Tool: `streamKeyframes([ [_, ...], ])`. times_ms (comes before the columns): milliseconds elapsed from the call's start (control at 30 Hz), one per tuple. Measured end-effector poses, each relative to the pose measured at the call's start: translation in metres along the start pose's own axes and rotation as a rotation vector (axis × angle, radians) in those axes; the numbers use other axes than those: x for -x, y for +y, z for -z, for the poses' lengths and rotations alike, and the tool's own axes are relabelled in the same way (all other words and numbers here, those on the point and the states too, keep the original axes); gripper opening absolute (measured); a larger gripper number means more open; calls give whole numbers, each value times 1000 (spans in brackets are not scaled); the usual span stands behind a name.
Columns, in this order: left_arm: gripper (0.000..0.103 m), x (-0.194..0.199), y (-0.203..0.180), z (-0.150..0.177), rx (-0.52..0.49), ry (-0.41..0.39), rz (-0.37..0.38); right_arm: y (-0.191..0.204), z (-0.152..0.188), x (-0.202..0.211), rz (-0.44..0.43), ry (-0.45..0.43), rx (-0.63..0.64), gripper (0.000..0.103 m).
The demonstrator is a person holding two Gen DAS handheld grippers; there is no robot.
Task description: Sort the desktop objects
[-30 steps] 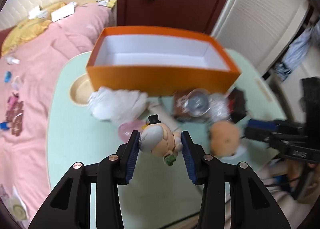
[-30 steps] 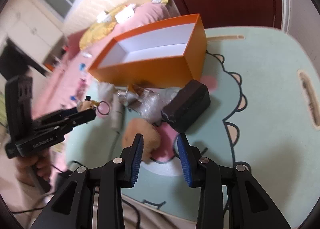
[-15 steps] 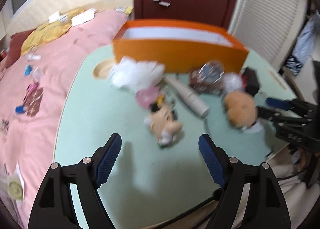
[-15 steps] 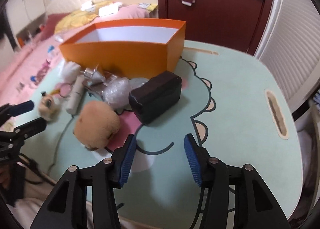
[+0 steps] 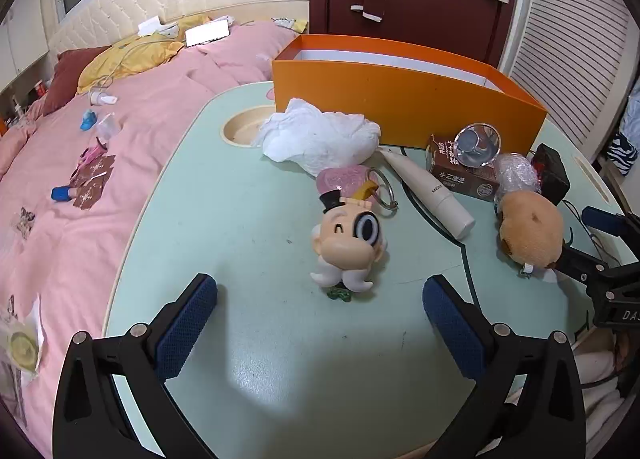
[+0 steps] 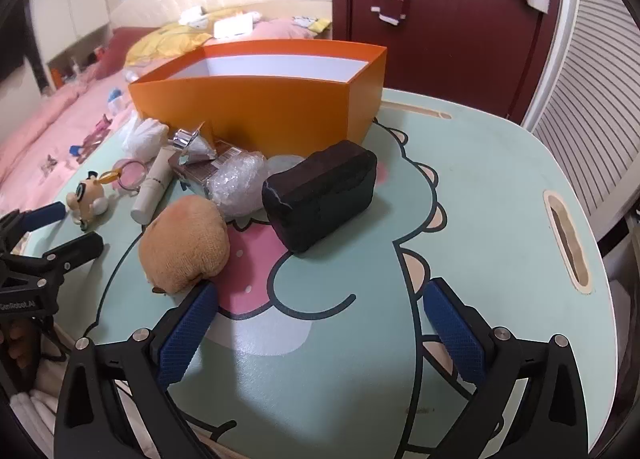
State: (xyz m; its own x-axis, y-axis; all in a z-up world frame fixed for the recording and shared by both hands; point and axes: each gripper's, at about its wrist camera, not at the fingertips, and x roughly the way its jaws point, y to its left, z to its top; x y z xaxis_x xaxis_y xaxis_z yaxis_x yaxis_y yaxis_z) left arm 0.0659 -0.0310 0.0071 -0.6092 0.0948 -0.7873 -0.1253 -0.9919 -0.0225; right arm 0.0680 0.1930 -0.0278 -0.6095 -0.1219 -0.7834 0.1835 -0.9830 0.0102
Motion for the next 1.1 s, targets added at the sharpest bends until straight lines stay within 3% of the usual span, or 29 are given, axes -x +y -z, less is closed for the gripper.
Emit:
streamKeyframes([
  [1100,103,1,-2,-1,-2,-10,3,1,2,1,-6,-7,10,103],
])
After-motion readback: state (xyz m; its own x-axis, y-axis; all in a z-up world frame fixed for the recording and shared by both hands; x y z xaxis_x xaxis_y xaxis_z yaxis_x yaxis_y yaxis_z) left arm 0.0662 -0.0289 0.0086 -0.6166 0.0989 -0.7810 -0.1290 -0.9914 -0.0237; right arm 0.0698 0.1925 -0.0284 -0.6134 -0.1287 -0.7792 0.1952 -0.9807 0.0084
